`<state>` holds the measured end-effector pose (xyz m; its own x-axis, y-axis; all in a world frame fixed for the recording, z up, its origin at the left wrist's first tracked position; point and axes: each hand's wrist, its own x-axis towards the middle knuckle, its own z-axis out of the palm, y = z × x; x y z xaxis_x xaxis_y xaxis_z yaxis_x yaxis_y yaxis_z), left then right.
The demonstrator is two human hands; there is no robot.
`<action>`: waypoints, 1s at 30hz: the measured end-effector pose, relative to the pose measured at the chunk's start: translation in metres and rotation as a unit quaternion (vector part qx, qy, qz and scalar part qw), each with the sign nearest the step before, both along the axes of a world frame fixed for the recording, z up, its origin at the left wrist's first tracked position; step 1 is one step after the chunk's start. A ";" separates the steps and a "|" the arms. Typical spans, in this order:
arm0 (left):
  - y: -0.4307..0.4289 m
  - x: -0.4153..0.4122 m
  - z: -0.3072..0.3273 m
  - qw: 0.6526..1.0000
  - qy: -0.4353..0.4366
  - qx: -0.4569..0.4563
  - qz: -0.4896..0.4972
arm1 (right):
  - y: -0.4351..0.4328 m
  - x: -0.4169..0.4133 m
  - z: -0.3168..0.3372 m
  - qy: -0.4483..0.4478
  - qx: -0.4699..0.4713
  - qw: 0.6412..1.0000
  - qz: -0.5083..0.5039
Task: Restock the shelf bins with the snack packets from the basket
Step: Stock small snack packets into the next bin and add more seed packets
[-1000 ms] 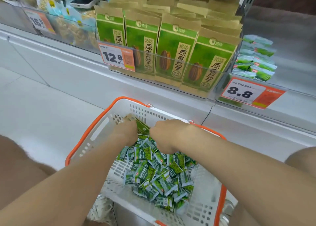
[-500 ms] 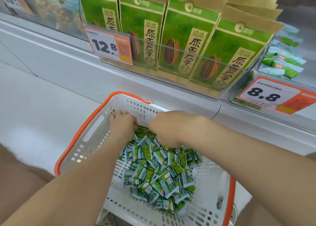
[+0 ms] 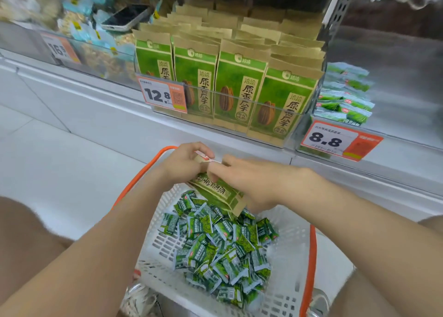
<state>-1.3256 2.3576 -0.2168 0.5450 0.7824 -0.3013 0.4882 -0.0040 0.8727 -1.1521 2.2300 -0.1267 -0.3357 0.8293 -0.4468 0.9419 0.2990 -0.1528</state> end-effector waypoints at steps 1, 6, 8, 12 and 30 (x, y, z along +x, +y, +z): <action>-0.002 -0.001 0.008 0.999 -0.010 -0.031 0.015 | -0.006 0.000 0.003 0.009 -0.004 1.000 0.001; -0.019 -0.006 0.035 0.992 0.027 -0.124 0.028 | -0.023 0.004 0.024 0.117 0.155 0.981 0.031; -0.026 -0.005 0.046 0.993 0.052 -0.100 -0.016 | -0.023 0.014 0.042 0.098 0.228 0.969 -0.012; -0.043 0.004 0.076 0.983 -0.102 -0.121 -0.094 | -0.023 0.041 0.057 0.095 0.294 0.941 -0.139; -0.061 0.023 0.157 0.937 -0.330 0.103 0.053 | -0.016 0.011 0.095 0.469 0.394 0.712 -0.343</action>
<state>-1.3028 2.2967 -0.0594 0.4752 0.8469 0.2385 -0.1512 -0.1885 0.9704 -1.1411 2.2139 -0.0312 0.4248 0.8108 0.4027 0.5011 0.1598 -0.8505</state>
